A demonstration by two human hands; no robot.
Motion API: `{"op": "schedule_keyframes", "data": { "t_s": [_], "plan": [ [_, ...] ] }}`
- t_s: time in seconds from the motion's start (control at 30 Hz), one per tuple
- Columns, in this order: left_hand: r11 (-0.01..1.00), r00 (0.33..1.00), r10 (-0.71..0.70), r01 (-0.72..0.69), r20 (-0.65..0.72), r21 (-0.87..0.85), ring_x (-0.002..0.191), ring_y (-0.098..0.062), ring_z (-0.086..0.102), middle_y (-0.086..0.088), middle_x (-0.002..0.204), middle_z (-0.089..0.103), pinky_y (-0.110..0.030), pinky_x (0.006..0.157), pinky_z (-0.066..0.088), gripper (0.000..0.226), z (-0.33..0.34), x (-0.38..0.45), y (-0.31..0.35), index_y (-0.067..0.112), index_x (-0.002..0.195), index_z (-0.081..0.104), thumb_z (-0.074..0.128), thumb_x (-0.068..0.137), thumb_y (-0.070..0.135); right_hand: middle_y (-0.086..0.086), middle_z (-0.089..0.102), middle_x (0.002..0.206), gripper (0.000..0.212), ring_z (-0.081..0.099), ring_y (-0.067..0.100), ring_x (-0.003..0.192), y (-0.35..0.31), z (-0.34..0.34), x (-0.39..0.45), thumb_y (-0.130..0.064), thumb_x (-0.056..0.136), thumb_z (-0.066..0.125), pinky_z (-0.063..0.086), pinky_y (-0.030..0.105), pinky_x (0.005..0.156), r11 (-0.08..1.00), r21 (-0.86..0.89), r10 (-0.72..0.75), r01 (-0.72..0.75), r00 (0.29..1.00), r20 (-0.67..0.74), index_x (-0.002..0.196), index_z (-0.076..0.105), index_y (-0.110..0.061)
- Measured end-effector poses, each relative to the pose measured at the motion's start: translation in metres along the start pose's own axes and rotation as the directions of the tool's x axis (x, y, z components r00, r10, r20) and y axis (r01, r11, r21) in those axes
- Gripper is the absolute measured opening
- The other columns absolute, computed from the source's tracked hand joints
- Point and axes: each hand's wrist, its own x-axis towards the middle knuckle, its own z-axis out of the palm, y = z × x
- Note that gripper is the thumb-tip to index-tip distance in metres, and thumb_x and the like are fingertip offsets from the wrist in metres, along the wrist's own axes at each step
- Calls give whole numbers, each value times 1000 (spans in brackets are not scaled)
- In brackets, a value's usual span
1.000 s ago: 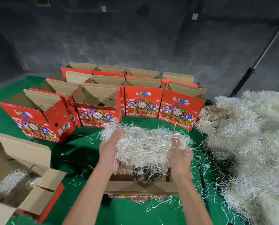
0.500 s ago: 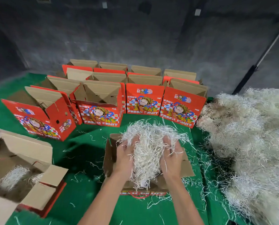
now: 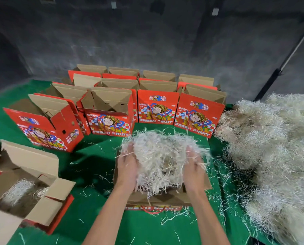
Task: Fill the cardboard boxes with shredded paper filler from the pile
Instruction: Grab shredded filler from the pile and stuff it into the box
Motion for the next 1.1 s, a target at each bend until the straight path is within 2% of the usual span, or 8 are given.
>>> {"op": "schedule_keyframes", "data": {
  "t_s": [0.1, 0.2, 0.5, 0.6, 0.63, 0.7, 0.9, 1.1],
  "plan": [
    [976, 967, 30, -84, 253, 203, 139, -18, 36, 8, 159, 26, -42, 112, 31, 93, 14, -19, -17, 37, 155, 14, 54, 80, 75, -2, 73, 95, 60, 68, -5, 81, -1, 22, -22, -73, 86, 54, 59, 24, 72, 985, -44, -158, 168, 971, 178, 135, 47, -41],
    [997, 975, -24, 8, 220, 74, 134, -23, 40, -3, 157, 31, -52, 115, 31, 105, 22, -26, -21, 28, 155, 17, 68, 72, 66, -11, 47, 54, 48, 34, 1, 41, -3, 26, -28, -73, 84, 55, 34, 28, 38, 988, 29, -152, 149, 967, 203, 119, 58, -40],
    [982, 993, -112, 115, 27, -147, 128, -22, 46, 0, 147, 49, -52, 116, 26, 72, -11, 2, 13, 23, 129, 61, 85, 67, 53, -2, 39, 39, 63, 29, -1, 45, -15, -16, 1, -88, 71, 54, 42, 32, 51, 997, 80, -23, 24, 1000, -6, 70, 52, -25],
    [971, 986, -156, 164, 60, -173, 133, -26, 48, -1, 146, 51, -55, 114, 31, 76, -15, 0, 16, 27, 140, 53, 74, 76, 61, -17, 39, 100, 77, 33, 7, 94, -15, -19, 1, -98, 66, 42, 19, 41, 76, 983, 185, 9, -4, 1000, -23, 96, 66, -31],
    [966, 977, -173, 193, 121, -172, 128, -25, 55, -2, 141, 57, -54, 111, 36, 69, -19, 0, 17, 28, 138, 56, 68, 80, 64, -6, 46, 122, 86, 61, 11, 106, -13, -23, 2, -101, 64, 37, 43, 33, 82, 965, 260, 34, -37, 999, 15, 118, 62, -38],
    [956, 939, -162, 225, 302, -188, 111, -27, 68, -6, 125, 69, -55, 104, 44, 60, -23, -1, 17, 27, 127, 64, 57, 85, 69, 4, 38, 153, 102, 36, 28, 141, -11, -26, 2, -102, 64, 32, 25, 58, 116, 939, 325, 83, -110, 992, 95, 147, 38, -42],
    [945, 893, -327, 303, 309, 125, 141, -28, 36, 1, 154, 38, -58, 113, 23, 92, 7, -3, 5, 34, 150, 35, 66, 74, 76, -1, 38, 153, 63, 34, 26, 143, -6, 1, -15, -70, 82, 58, 26, 54, 115, 952, 116, 222, -282, 902, 370, 134, 46, -37],
    [944, 947, -247, 188, 205, 270, 112, -22, 55, 0, 127, 54, -48, 102, 42, 91, 13, 6, -11, 26, 154, 24, 73, 82, 53, -1, 52, 116, 11, 54, 16, 100, 2, 3, -13, -33, 99, 54, 45, 46, 99, 970, 104, 180, -221, 934, 309, 104, 46, -26]
  ]
}}
